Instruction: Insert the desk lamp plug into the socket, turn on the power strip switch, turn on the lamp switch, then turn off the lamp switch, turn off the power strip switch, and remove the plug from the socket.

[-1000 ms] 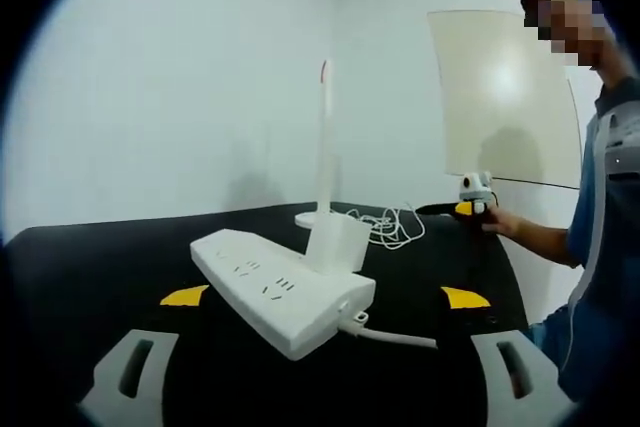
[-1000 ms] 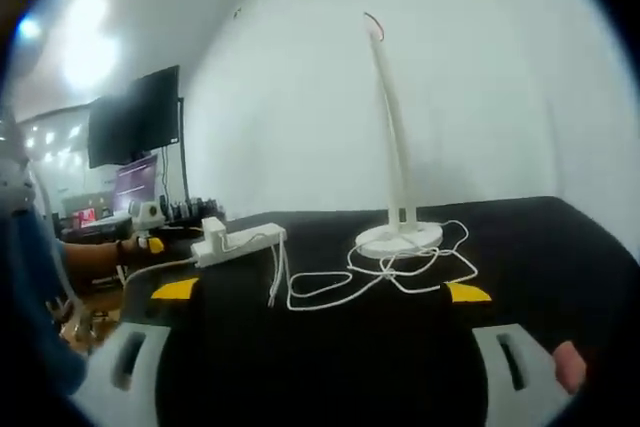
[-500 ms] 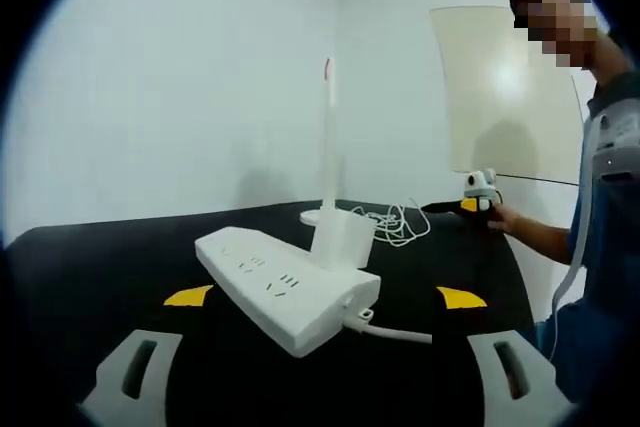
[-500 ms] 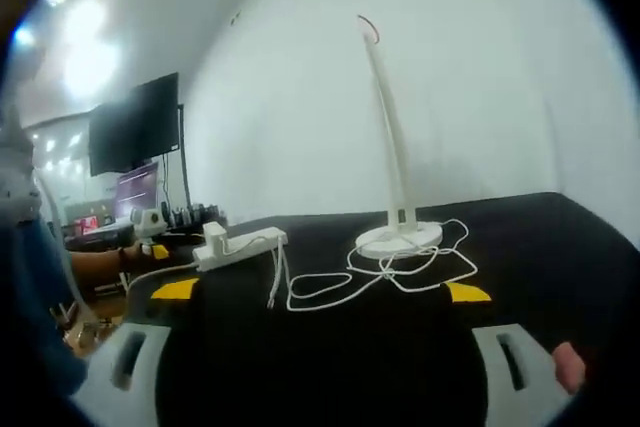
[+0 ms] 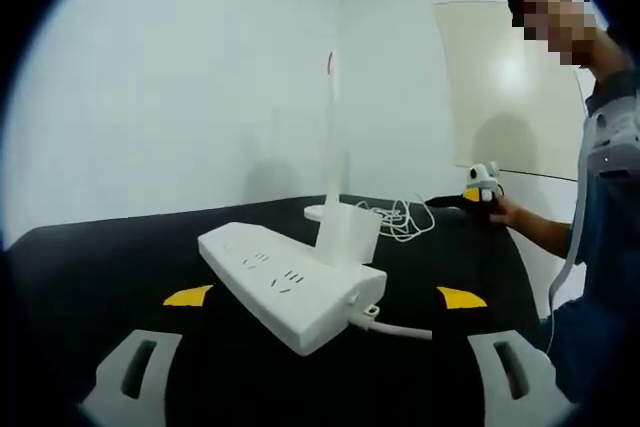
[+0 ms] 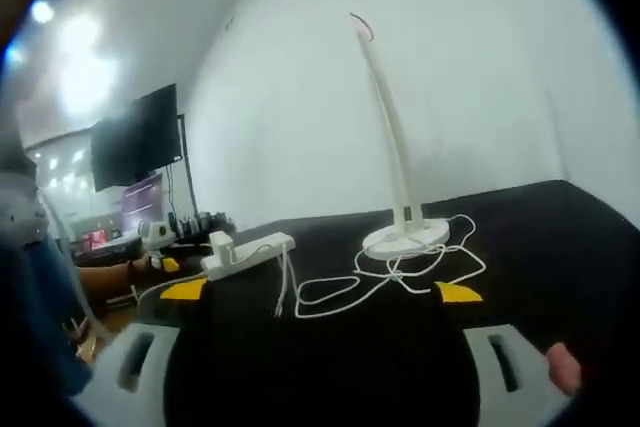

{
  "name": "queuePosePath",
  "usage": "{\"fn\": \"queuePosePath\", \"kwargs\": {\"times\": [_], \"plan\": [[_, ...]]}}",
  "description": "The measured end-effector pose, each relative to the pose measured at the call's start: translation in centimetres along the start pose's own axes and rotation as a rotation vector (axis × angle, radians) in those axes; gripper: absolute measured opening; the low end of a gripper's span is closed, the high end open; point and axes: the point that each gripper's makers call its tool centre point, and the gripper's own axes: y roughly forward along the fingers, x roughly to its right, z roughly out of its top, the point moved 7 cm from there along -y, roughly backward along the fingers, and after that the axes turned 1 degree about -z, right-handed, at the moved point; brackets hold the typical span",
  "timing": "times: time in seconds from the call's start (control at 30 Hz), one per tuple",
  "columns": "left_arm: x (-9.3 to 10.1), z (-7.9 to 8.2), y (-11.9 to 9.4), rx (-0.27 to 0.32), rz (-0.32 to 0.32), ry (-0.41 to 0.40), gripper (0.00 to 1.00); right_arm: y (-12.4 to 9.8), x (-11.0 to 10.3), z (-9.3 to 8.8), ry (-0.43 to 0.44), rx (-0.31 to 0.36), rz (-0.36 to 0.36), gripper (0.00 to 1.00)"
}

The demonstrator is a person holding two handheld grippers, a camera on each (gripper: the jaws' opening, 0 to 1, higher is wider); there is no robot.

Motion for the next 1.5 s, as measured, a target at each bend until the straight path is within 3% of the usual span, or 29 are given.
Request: {"fn": "queuePosePath", "kwargs": {"times": [0.17,0.5,0.8,1.1,1.5], "plan": [[0.0,0.2,-0.1,0.018,0.006,-0.007,0.83,1.6,0.4,1.1,-0.02,-0.017,0.023,0.84],[-0.1,-0.3,0.2,-0.012,0.004,0.02,0.83,4.2,1.8,3.0,-0.074,-0.05,0.04,0.82],[-0.1,0.1,-0.1,0.028,0.01,0.008,0.82,6.3,3.4,4.1,-0.082,-0.072,0.042,0.7],[-0.1,0.0,-0.1,0.027,0.02,0.008,0.8,8.5,5.3,4.8,-0.095,-0.085,0.032,0.57],[-0.5,0.1,-0.3,0.045,0.047,-0.001,0.78,11.5,7.5,5.3,-0.095,-0.097,0.041,0.47]]}}
